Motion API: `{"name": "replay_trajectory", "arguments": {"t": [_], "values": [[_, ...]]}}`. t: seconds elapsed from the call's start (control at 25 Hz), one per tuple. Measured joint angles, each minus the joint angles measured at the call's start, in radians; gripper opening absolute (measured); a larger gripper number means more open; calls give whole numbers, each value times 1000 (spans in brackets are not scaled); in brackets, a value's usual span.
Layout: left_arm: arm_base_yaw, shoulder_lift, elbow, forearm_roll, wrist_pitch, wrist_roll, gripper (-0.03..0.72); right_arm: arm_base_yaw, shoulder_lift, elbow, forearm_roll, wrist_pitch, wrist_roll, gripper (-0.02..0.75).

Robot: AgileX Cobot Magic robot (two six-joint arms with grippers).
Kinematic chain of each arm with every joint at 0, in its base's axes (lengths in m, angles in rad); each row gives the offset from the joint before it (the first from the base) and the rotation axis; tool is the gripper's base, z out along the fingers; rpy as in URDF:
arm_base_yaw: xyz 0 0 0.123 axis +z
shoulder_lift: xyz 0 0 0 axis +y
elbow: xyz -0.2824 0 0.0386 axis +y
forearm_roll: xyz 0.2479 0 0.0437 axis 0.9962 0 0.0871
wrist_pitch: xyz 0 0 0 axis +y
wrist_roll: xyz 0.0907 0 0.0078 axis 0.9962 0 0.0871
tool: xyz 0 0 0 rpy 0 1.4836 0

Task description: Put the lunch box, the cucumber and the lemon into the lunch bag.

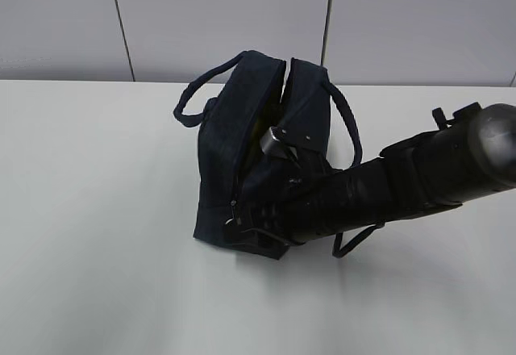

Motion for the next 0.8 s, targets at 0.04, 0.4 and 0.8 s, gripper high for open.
{"name": "replay_trajectory", "arguments": {"t": [0.04, 0.4, 0.8], "values": [[0, 0, 0, 0, 0, 0, 322, 0, 3, -2, 0, 0, 4, 265], [0, 0, 0, 0, 12, 0, 322, 0, 10, -6, 0, -4, 8, 8], [0, 0, 0, 0, 28, 0, 321, 0, 10, -6, 0, 84, 40, 0]]}}
